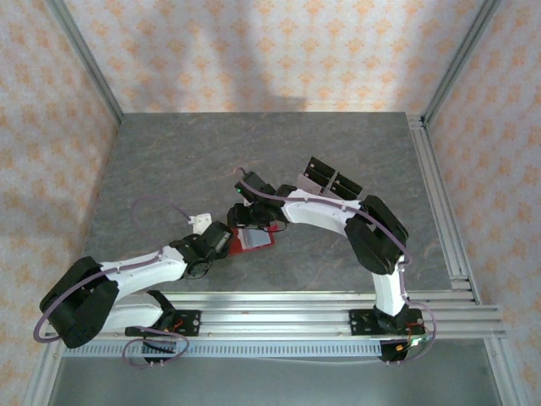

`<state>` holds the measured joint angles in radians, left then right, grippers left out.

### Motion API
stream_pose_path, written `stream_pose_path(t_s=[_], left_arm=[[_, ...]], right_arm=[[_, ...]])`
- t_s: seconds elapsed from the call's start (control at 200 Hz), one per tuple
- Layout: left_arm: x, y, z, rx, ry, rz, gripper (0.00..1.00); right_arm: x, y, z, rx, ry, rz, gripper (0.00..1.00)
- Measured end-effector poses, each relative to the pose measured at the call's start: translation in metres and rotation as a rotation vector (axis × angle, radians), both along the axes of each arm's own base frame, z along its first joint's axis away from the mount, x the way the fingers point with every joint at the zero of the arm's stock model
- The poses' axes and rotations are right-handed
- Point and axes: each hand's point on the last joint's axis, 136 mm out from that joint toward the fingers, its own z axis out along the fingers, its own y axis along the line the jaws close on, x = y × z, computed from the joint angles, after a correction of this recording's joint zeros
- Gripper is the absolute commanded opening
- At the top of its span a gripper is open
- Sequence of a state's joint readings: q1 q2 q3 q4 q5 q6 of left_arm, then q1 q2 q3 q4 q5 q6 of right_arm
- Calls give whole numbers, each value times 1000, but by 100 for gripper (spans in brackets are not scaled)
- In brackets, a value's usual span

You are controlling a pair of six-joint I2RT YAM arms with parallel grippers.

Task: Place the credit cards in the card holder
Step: Flip over the card slot in the card holder.

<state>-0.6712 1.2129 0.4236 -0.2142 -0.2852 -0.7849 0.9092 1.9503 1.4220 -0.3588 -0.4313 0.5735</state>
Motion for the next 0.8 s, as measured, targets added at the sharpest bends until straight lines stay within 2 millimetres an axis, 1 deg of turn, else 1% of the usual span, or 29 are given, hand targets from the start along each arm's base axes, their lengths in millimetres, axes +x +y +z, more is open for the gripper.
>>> stream_pose_path(t_s=[0.09, 0.155, 0.225, 0.33, 0.43, 0.515, 0.596, 0.696, 0.761, 0.801], left_arm=[[0, 1, 3, -5, -11, 4, 62], [-2, 4, 11, -22, -37, 13, 61], [-6, 8, 24, -58, -80, 31, 61], [-9, 15, 44, -103, -145, 60, 61], [-13, 20, 52, -120, -168, 73, 61], [-16, 22, 51, -111, -157, 74, 61], [-18, 23, 47, -96, -135, 71, 62], [-20, 22, 37, -72, -96, 59, 62], [-21, 21, 31, -55, -65, 48, 63], [-19, 17, 27, -47, -45, 36, 63]], right_arm=[[0, 5, 3, 27, 9, -5, 47], [1, 9, 4, 48, 18, -10, 47], [0, 12, 0, 58, 32, -12, 47], [-2, 14, -14, 49, 73, -13, 47], [-3, 19, -32, 33, 112, -13, 47], [-4, 22, -45, 23, 142, -11, 47], [-5, 22, -46, 25, 151, -9, 47], [-3, 23, -39, 39, 141, -10, 48], [-2, 20, -28, 56, 127, -14, 48], [0, 15, -17, 70, 116, -22, 48]])
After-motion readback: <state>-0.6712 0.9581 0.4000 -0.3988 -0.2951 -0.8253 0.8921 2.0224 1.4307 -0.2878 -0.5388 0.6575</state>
